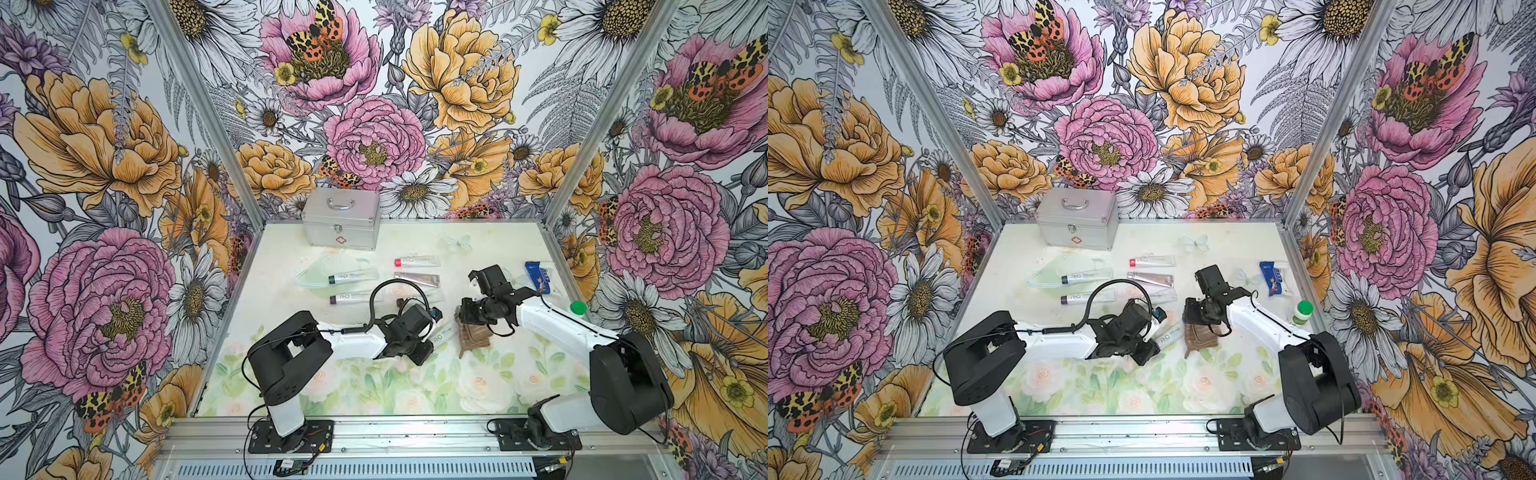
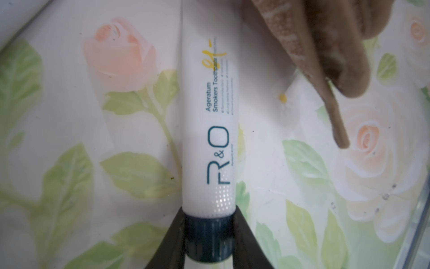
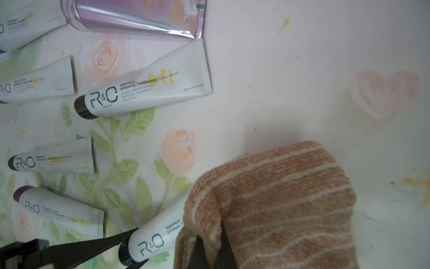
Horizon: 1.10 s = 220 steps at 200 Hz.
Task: Wipe the surface of the toothpaste tube
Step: Wipe the dirt from the toothpaste tube.
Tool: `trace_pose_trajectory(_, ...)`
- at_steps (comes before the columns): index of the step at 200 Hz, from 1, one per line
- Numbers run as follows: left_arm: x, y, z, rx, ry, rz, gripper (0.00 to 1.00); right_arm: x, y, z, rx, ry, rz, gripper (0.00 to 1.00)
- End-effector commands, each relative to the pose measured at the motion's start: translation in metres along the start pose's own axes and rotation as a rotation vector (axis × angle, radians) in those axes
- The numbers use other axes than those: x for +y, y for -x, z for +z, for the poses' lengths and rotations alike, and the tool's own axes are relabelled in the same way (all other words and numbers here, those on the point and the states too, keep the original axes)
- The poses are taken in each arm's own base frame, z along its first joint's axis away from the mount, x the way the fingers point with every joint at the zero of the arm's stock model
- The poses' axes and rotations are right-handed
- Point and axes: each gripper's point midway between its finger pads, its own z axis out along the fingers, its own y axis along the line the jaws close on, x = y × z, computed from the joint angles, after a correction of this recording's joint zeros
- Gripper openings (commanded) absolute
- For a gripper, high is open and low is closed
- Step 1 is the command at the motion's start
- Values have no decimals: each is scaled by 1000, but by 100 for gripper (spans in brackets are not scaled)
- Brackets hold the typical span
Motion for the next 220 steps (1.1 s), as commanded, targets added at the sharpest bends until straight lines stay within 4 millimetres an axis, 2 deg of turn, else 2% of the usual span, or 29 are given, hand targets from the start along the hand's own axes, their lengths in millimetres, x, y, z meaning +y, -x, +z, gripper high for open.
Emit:
trace_pose_trajectory(1, -3, 8, 3, -6, 20, 46, 30, 17, -1, 6, 35, 70, -7, 3)
trace_pose_trajectory(38, 0, 7, 4, -4, 34, 52, 29, 21, -15, 20, 98, 75, 2, 2)
trace_pose_trajectory(70, 2, 7, 4, -9, 44, 46, 29, 13, -30, 34, 156, 34, 28, 0)
trace_pose_trajectory(97, 2, 5, 4, -11, 46, 44, 29, -5, -43, 43, 203, -56, 45, 0)
trace_pose_trajectory(115, 2, 5, 5, -9, 45, 43, 29, -19, -45, 44, 215, -129, 41, 0)
trace_pose_trajectory(177, 4, 3, 4, -12, 44, 37, 29, -62, -31, 30, 184, -321, 42, 0)
trace_pose_trajectory(196, 4, 3, 5, -10, 42, 38, 28, -60, -28, 31, 183, -304, 39, 0)
trace_pose_trajectory(220, 4, 3, 6, -9, 40, 39, 28, -33, -31, 37, 211, -212, 0, 0)
